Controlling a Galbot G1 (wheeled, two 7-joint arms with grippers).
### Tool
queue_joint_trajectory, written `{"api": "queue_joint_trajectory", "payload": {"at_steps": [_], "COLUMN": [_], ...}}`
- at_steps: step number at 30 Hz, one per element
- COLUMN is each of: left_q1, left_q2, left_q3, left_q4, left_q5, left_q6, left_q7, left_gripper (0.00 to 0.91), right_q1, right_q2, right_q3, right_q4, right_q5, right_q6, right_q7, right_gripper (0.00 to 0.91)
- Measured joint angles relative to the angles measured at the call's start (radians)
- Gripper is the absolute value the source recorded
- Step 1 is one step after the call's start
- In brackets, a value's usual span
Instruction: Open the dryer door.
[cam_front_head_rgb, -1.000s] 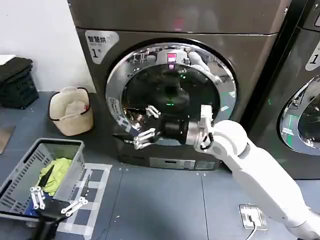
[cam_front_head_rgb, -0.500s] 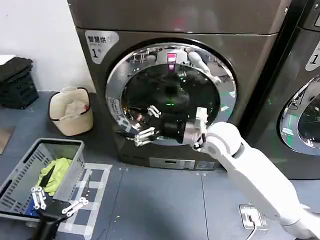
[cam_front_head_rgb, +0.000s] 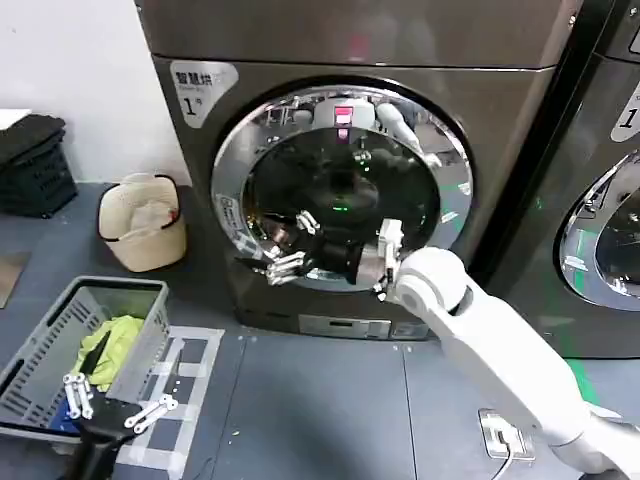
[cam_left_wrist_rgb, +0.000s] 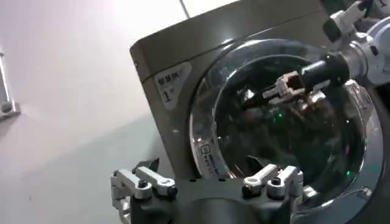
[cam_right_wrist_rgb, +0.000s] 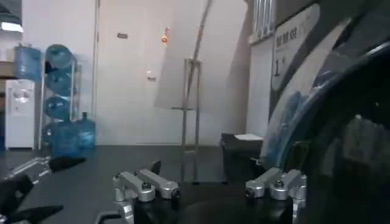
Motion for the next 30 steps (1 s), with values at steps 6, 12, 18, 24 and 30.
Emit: {"api": "queue_joint_trajectory", "payload": {"at_steps": [6,12,18,24,30], "left_q1": [0.000,-0.001,-0.001,-0.001,-0.001], "left_q2": [0.000,-0.001,-0.002,-0.003,-0.004], "left_q3": [0.000,0.000,0.002,0.004,0.006], "left_q4": [0.000,0.000,0.000,-0.001,-0.002], "left_q5": [0.000,0.003,0.007,0.009,0.010], "left_q6": [-0.001,-0.001,-0.002,-0.003,-0.003], "left_q7": [0.000,0.000,0.000,0.000,0.000], "left_gripper": [0.907,0.907,0.907,0.907,0.907], "right_q1": [0.010,0.016,0.023,0.030,0.036], "right_q2": [0.015,0.033,0.045,0.063,0.082], "right_q3": [-0.013,-0.022,-0.030,-0.045,-0.054], "right_q4": [-0.027,-0.052,-0.078,-0.103,-0.126], "right_q5": [-0.017,-0.035,-0.050,-0.064,-0.085], "right_q6": [0.013,0.029,0.041,0.049,0.059], "right_q7": [0.007,0.021,0.043,0.063,0.068], "right_gripper": [0.907,0.907,0.907,0.907,0.907]}}
